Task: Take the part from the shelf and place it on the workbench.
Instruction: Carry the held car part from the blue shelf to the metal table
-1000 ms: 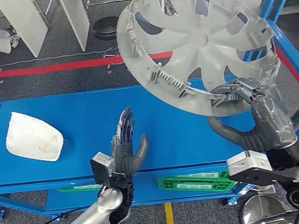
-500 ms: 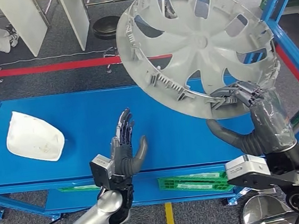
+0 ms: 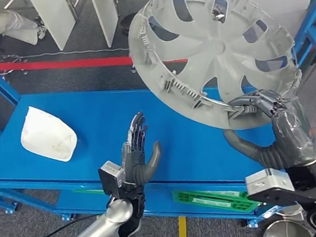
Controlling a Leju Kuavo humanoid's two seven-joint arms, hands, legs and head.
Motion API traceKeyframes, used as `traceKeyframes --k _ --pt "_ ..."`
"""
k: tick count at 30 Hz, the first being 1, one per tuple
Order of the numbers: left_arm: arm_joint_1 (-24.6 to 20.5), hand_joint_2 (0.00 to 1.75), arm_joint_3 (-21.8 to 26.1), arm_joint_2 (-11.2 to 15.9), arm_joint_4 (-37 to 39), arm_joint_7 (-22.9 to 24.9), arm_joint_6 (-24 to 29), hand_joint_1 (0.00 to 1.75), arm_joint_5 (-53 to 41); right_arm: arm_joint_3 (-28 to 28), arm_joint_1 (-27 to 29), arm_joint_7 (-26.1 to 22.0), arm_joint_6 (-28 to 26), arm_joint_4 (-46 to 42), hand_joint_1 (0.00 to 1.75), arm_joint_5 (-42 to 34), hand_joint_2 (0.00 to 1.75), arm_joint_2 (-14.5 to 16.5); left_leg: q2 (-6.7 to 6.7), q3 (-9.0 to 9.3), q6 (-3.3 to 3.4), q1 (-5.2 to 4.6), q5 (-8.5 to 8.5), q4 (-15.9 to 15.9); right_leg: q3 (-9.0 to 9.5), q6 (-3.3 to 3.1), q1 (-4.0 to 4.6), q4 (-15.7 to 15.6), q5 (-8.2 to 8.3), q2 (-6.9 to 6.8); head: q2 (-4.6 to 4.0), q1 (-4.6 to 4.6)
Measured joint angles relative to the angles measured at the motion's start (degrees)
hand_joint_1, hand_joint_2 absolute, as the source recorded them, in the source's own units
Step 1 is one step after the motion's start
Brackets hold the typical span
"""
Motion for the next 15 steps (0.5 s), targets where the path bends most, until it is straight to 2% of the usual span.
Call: traceKeyframes --k 1,3,5,6,7,8,9,10,12,13,14,15 --pt "0.0 1.75 0.0 0.0 0.0 0.0 0.0 0.0 0.0 -0.1 0.1 0.0 0.0 -0.1 1.75 0.0 1.75 0.0 0.03 -0.19 -0.34 0.09 -0.04 0.1 -0.02 -0.46 0.08 0.2 -0.11 -0.54 0.0 -0.09" --pt "-0.2 1.75 0.0 0.0 0.0 0.0 0.0 0.0 -0.1 -0.3 0.4 0.2 -0.2 -0.3 1.75 0.1 1.75 -0.1 2.44 -1.54 -0.83 -0.08 -1.32 2.7 0.26 -1.34 0.1 0.1 -0.31 -1.77 0.0 -0.48" --pt "-0.6 1.75 0.0 0.0 0.1 -0.1 -0.3 0.0 -0.2 -0.6 0.7 0.5 -0.4 -0.6 1.75 0.2 1.75 -0.3 5.42 -5.59 -1.0 -0.29 -4.25 10.1 0.42 -1.94 0.41 0.1 -0.49 -3.16 0.0 -1.06" --pt "-0.7 1.75 0.0 0.0 0.1 -0.1 -0.5 0.0 -0.4 -0.7 1.0 0.7 -0.5 -0.7 1.75 0.1 1.75 -0.5 5.88 -8.11 -0.95 -0.32 -5.6 14.2 0.44 -2.15 0.65 0.1 -0.6 -3.89 0.0 -1.25" --pt "-0.8 1.75 0.0 0.0 0.1 -0.1 -0.8 0.0 -0.5 -0.8 1.3 1.0 -0.7 -0.9 1.75 0.0 1.75 -0.7 6.04 -10.15 -0.8 -0.37 -6.22 17.4 0.49 -2.32 0.9 0.1 -0.71 -4.63 0.0 -1.38" --pt "-0.8 1.75 0.0 0.0 0.1 -0.1 -1.0 0.0 -0.7 -0.8 1.5 1.3 -1.0 -1.0 1.75 -0.1 1.75 -0.9 6.07 -11.16 -0.52 -0.48 -5.72 18.4 0.6 -2.5 1.16 0.1 -0.83 -5.36 0.0 -1.49" --pt "-0.9 1.75 0.0 0.0 0.1 -0.1 -1.3 0.0 -0.9 -0.8 1.7 1.7 -1.4 -1.2 1.75 -0.2 1.75 -1.1 6.2 -10.83 -0.05 -0.72 -4.02 16.8 0.78 -2.66 1.41 0.1 -0.97 -6.05 0.0 -1.64" --pt "-1.0 1.75 0.0 0.0 0.2 -0.1 -1.5 0.0 -1.0 -0.8 1.9 2.1 -1.9 -1.4 1.75 -0.3 1.75 -1.3 6.73 -9.33 0.61 -1.09 -1.58 13.0 1.03 -2.78 1.66 0.1 -1.14 -6.73 0.0 -1.77" --pt "-1.5 1.75 0.0 0.1 0.2 0.1 -1.9 0.0 -1.2 -1.0 2.5 2.8 -3.0 -1.8 1.75 -0.2 1.75 -1.7 9.25 -5.68 2.02 -2.24 2.05 4.7 1.43 -2.81 2.15 0.0 -1.5 -8.02 0.0 -1.81" --pt "-1.9 1.75 0.0 0.1 0.2 0.2 -2.1 0.0 -1.2 -1.0 2.8 3.1 -3.5 -2.0 1.75 -0.1 1.75 -2.0 10.15 -4.65 2.43 -2.69 2.75 2.3 1.52 -2.71 2.3 0.0 -1.66 -8.63 0.0 -1.75" --pt "-2.1 1.75 0.0 0.1 0.2 0.2 -2.2 0.0 -1.2 -1.1 3.2 3.2 -3.7 -2.1 1.75 0.0 1.75 -2.1 10.49 -4.32 2.6 -3.02 2.75 1.3 1.58 -2.55 2.38 0.0 -1.78 -9.24 0.0 -1.65" --pt "-2.3 1.75 0.0 0.2 0.2 0.3 -2.3 0.0 -1.2 -1.1 3.5 3.3 -3.9 -2.2 1.75 0.1 1.75 -2.3 9.88 -4.35 2.62 -3.11 2.84 1.1 1.67 -2.36 2.43 -0.1 -1.89 -9.89 0.0 -1.61"
